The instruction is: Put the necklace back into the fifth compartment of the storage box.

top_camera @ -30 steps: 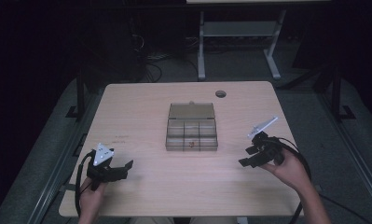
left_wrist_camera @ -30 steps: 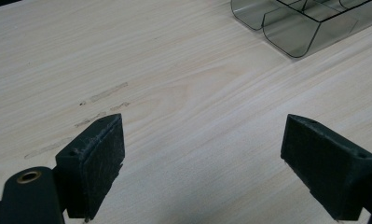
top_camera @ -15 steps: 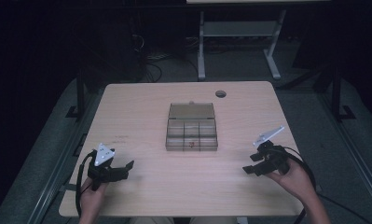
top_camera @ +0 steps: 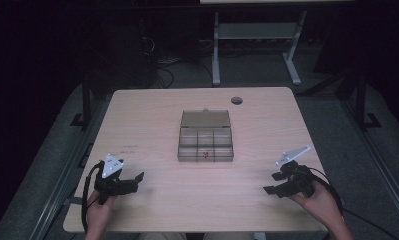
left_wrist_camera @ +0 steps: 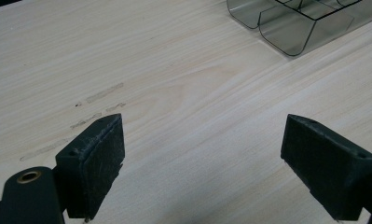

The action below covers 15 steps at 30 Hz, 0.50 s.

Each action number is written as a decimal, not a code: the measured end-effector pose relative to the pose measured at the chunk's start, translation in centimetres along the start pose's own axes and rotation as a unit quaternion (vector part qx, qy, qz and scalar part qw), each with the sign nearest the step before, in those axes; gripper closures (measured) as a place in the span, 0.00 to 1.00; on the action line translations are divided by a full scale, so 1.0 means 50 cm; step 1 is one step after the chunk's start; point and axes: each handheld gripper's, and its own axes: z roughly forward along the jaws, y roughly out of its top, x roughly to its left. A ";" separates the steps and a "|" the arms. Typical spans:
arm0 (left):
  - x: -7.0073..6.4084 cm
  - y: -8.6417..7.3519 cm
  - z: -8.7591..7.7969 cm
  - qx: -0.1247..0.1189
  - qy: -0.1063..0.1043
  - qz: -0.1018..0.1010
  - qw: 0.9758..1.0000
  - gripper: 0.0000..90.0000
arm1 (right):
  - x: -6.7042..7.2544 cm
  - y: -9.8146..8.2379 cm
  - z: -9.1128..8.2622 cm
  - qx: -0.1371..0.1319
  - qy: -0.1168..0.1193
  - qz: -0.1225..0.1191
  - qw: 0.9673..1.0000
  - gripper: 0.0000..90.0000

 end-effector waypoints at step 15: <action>-0.005 0.002 0.000 0.003 -0.002 0.005 1.000 0.15 | 0.033 -0.040 -0.005 -0.020 -0.013 0.007 1.000 0.39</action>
